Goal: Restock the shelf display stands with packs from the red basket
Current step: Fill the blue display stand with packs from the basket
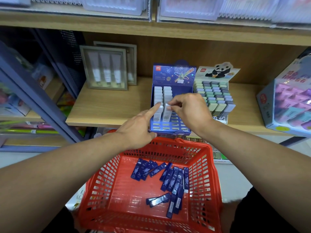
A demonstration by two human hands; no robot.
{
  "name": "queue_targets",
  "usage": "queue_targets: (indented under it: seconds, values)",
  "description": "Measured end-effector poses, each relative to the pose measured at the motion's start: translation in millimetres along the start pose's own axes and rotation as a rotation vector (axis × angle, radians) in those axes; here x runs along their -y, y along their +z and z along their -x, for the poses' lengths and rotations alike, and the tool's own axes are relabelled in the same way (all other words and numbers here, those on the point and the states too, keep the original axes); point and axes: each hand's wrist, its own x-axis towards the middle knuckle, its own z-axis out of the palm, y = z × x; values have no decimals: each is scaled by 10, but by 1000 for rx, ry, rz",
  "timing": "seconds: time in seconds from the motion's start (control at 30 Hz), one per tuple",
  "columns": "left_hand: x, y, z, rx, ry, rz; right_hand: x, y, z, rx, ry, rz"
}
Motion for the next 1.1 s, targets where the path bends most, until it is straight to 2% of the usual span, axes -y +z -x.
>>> queue_targets:
  seconds: [0.13,0.47,0.53,0.6,0.73,0.9,1.1]
  values:
    - [-19,-5,11,9,-6,-5,-11,17,-38,-21,-7,40]
    - [-34,19,21,11,-20,3,66,-53,-55,120,-4,223]
    - [-38,11,31,1,-20,4,42,-60,-25,108,1,222]
    - [-33,17,31,-14,-17,16,-21,-60,10,109,88,155]
    - [-14,52,5,-22,-6,34,-148,-13,47,259,293,78]
    - [-12,58,-66,-40,-14,63,-37,134,118,340,256,-174]
    - [64,85,-80,-107,-51,74,83,257,67,411,242,-268]
